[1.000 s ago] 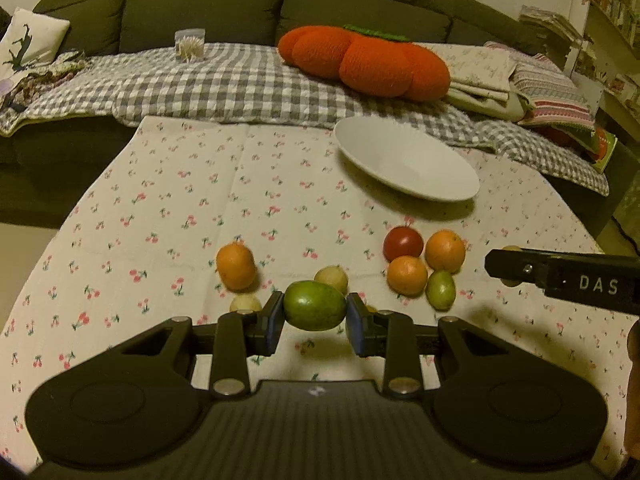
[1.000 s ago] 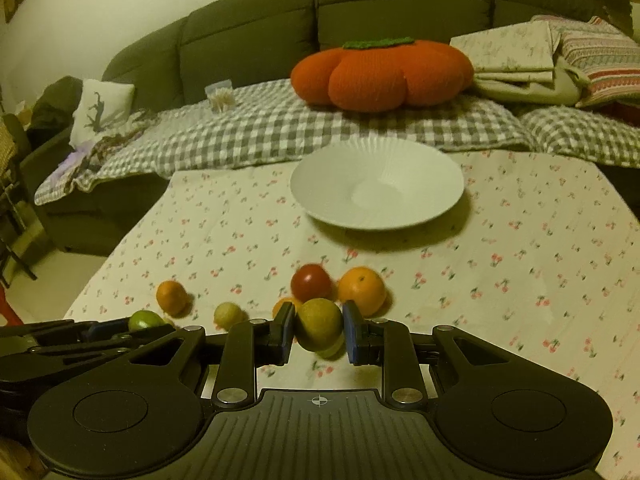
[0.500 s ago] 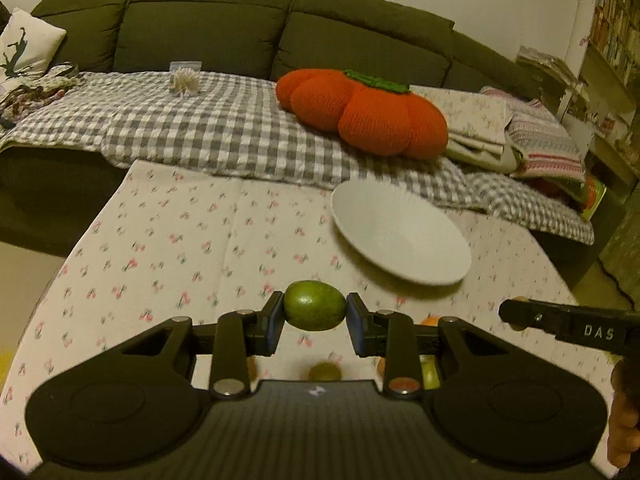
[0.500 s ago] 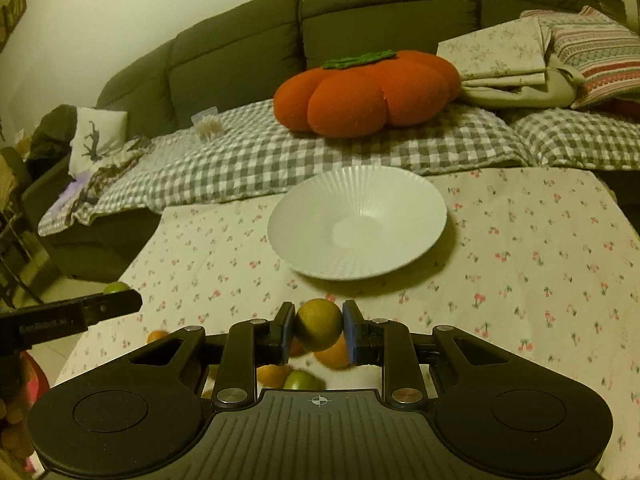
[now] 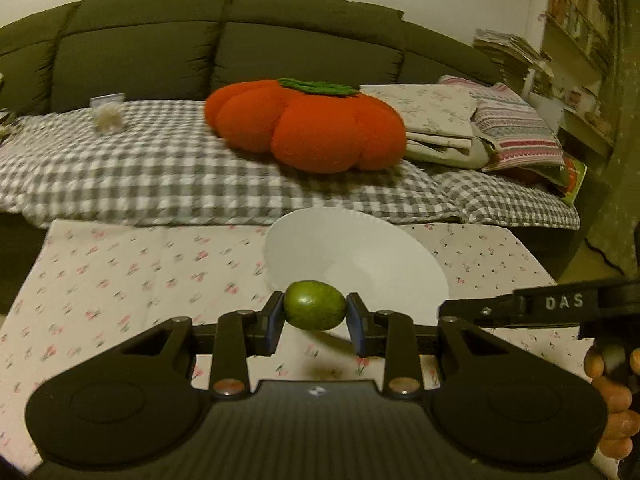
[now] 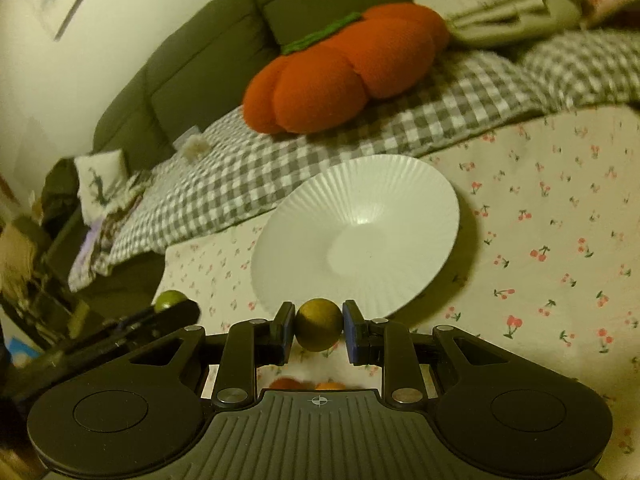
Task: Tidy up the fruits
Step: 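Carry both held fruits up and over to the white plate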
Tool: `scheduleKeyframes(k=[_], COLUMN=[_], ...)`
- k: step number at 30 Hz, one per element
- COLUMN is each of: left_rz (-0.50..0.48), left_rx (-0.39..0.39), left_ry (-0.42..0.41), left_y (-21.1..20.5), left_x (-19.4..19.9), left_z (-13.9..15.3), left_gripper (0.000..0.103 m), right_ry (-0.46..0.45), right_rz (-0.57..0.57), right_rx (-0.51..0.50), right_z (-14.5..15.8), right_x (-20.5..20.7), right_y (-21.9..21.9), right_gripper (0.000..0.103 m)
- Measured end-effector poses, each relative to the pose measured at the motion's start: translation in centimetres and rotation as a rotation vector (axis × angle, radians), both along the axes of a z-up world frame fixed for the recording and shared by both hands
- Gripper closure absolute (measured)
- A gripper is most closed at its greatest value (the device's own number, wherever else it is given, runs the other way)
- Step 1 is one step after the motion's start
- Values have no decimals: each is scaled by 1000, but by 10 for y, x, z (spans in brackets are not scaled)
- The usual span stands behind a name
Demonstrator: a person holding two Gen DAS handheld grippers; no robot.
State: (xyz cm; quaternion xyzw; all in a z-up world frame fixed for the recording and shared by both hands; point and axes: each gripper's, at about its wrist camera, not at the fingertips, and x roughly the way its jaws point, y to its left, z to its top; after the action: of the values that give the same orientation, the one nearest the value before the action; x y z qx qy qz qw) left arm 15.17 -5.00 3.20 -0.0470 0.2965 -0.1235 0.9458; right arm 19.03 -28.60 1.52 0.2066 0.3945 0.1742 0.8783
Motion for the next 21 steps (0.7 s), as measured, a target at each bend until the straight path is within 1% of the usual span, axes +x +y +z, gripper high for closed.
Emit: scheduleKeyframes(k=[2,4,6,8,12,17,19,21], left_rz=[-23,-44,-65,-78,-95,-111,-116,-115], left_rx=[9,34,66,95,120,149,165,176], left_ry=[-6,-14,-23,-31,-22,-8,-6,-6], left_y=[-10,-20,-29,-35,-40,-46,-50,-51], left_x=[11,20,27,34,47,53,54,54], left_z=[-4,-9,-15,-21,-34,-45,-48,-49], left_gripper=[72,72,72,72,72,71,71,71], right_ry=[4,-16,-26,-35,-36,-52,-50,-50], right_rz=[-19,-17,-14,-13,-2,17,23,28], right_rx=[-16,-50,-57,-78,-134,-197,-205,-214], right_z=[-3,-4,-6,-9,-19,-24,-28,-31], right_x=[8,14,21,27,37,44,45,45], right_y=[-1,2,3,5,10,18,20,21], right_gripper=[79,79,79,79,79,79,79,75])
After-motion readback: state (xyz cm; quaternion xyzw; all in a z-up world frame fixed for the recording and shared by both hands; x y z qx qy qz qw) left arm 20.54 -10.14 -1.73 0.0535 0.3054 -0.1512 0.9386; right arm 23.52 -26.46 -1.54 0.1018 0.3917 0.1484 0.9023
